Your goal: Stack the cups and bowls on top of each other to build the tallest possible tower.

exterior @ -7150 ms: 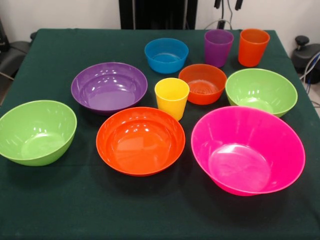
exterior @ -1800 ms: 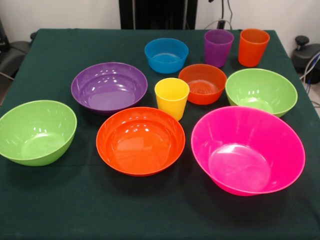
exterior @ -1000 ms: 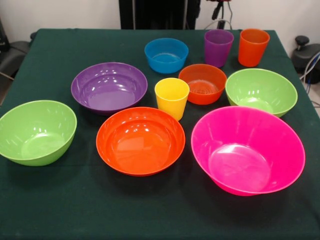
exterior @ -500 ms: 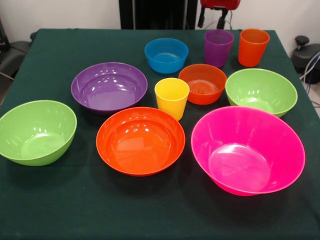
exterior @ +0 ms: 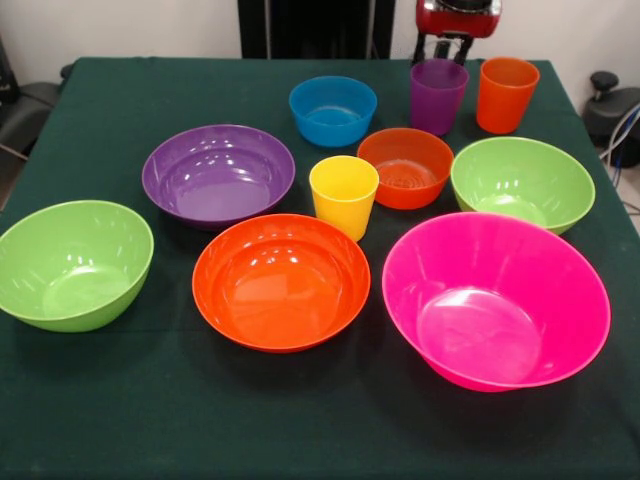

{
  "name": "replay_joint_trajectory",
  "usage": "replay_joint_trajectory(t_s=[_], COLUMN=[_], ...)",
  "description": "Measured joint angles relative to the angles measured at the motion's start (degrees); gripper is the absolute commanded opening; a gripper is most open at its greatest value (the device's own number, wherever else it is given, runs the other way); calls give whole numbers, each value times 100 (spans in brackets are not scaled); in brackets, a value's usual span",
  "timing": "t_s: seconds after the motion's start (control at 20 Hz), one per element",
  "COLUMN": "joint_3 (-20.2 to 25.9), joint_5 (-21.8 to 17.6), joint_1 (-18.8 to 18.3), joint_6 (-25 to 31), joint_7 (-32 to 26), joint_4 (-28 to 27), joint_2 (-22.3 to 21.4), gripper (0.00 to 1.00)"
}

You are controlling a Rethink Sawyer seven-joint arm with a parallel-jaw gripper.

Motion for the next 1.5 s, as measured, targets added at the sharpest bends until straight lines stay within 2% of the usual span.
replay_joint_trajectory(t_s=[1.05, 1.5], joint_3=[83, 125], joint_5=[313, 503], joint_1=[106, 162], joint_6=[863, 995], joint_7=[0, 0], joint_4=[-1032, -1065], joint_2=[131, -7], gripper=[100, 100])
